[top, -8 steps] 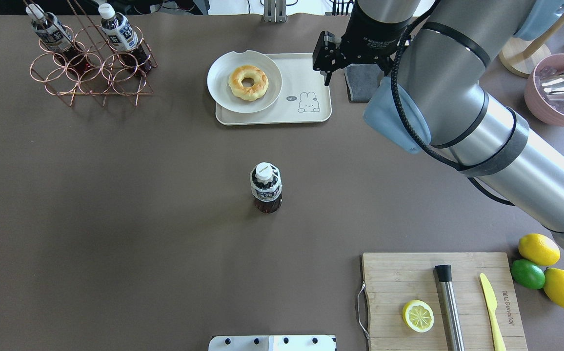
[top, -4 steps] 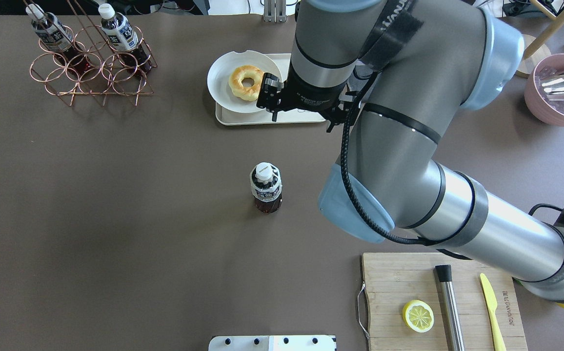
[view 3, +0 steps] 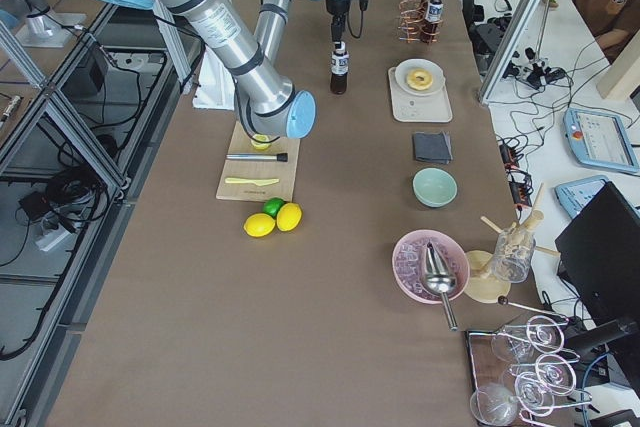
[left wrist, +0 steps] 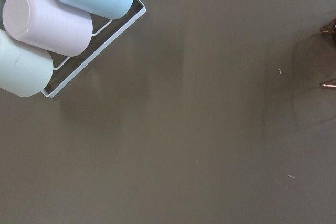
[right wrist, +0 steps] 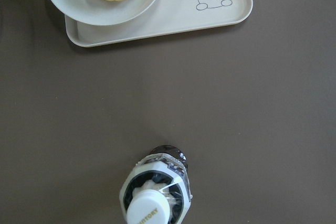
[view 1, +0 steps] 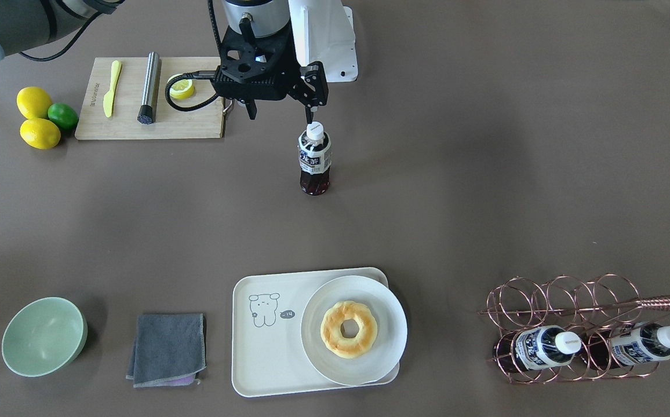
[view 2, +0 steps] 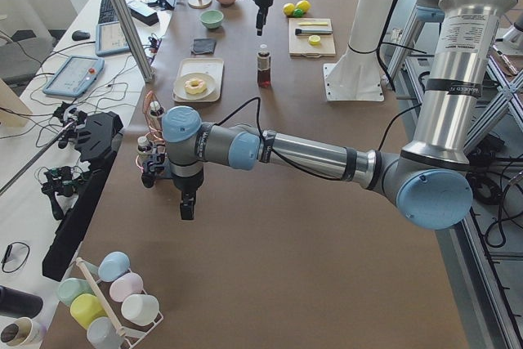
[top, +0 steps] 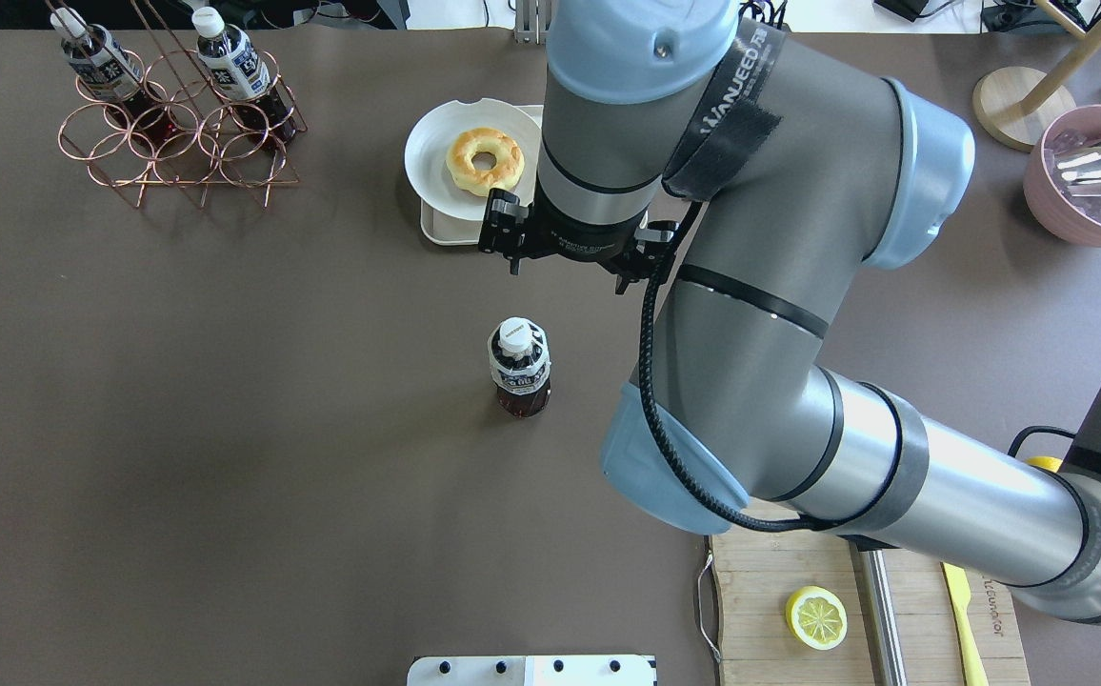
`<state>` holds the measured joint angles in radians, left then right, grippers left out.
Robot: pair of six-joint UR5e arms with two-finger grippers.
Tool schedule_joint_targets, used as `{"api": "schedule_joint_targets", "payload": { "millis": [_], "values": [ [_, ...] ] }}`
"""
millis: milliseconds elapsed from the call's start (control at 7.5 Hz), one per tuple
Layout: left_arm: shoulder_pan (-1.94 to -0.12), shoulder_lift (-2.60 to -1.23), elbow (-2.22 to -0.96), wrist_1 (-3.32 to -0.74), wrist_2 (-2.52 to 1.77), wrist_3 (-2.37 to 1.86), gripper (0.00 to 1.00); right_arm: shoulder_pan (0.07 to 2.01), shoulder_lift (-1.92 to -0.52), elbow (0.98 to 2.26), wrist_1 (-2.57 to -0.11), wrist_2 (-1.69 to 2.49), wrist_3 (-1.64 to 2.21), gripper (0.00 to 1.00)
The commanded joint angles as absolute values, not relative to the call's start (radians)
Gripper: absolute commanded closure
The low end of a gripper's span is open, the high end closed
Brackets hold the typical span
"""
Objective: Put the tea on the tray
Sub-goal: 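Lower the right gripper onto the tea bottle and grasp its cap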
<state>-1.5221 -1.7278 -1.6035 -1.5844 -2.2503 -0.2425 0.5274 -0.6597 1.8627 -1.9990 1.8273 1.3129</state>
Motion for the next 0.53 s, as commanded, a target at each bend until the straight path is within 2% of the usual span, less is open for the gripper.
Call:
{"api": "schedule_joint_targets", "payload": {
  "millis": [0, 400],
  "values": [
    [-1.522, -1.729, -1.586, -1.600, -2.250, -0.241, 0.02, 0.477, -0.653, 1.842, -1.958, 1.759, 1.301, 0.00],
    [-1.520, -1.733, -1.502, -1.707, -2.249, -0.245, 0.02, 0.502, -0.653, 1.789, -1.877, 1.758, 1.230, 0.12]
  ]
}}
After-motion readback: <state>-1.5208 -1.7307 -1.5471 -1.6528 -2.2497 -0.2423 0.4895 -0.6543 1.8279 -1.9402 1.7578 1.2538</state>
